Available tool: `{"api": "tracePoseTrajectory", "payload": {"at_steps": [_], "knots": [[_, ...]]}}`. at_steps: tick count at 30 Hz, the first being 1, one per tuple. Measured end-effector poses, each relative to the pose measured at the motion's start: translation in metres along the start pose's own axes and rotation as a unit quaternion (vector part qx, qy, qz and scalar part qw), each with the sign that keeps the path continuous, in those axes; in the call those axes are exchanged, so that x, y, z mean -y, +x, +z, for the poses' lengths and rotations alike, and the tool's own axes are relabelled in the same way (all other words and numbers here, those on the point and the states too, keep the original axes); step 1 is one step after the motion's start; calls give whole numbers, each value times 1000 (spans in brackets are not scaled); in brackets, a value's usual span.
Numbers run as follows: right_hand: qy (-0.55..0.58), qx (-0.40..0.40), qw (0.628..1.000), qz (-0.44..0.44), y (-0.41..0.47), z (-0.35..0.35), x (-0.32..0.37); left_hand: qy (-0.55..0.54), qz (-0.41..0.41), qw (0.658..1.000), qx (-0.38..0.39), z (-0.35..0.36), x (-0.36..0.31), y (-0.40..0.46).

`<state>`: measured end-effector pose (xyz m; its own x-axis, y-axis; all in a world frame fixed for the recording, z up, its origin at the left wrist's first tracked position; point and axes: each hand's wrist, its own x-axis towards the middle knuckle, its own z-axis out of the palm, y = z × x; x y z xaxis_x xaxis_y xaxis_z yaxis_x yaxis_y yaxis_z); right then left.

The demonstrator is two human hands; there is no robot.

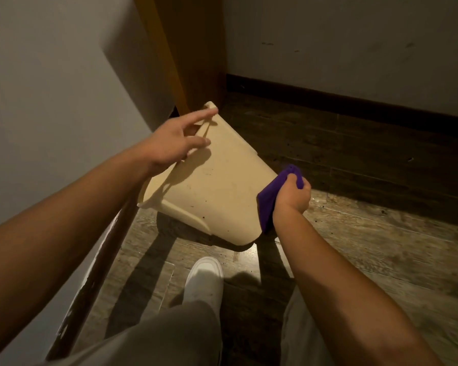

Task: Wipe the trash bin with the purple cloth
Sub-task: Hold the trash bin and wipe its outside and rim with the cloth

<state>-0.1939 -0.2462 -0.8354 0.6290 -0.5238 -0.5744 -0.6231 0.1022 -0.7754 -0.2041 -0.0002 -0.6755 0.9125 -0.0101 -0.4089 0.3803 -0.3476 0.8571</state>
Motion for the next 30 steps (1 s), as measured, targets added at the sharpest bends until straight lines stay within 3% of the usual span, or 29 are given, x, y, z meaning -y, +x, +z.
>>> {"api": "tracePoseTrajectory", "payload": {"at_steps": [2, 9, 16, 19, 26, 30], "knots": [[3, -4, 1000, 3, 2, 0, 1, 41, 14, 999, 28, 6, 5, -3], [9, -8, 1000, -2, 9, -4, 11, -96, -63, 992, -50, 15, 17, -2], [6, -16, 1000, -17, 4, -7, 11, 123, -3, 990, -68, 22, 26, -8], [5, -7, 999, -31, 3, -7, 13, 86, -35, 994, -59, 27, 29, -7], [-40, 35, 994, -94, -2, -1, 15, -52, -37, 981, -181, 52, 37, -17], [-69, 56, 989, -114, -5, 0, 13, -25, -2, 981, -194, 70, 38, -34]]}}
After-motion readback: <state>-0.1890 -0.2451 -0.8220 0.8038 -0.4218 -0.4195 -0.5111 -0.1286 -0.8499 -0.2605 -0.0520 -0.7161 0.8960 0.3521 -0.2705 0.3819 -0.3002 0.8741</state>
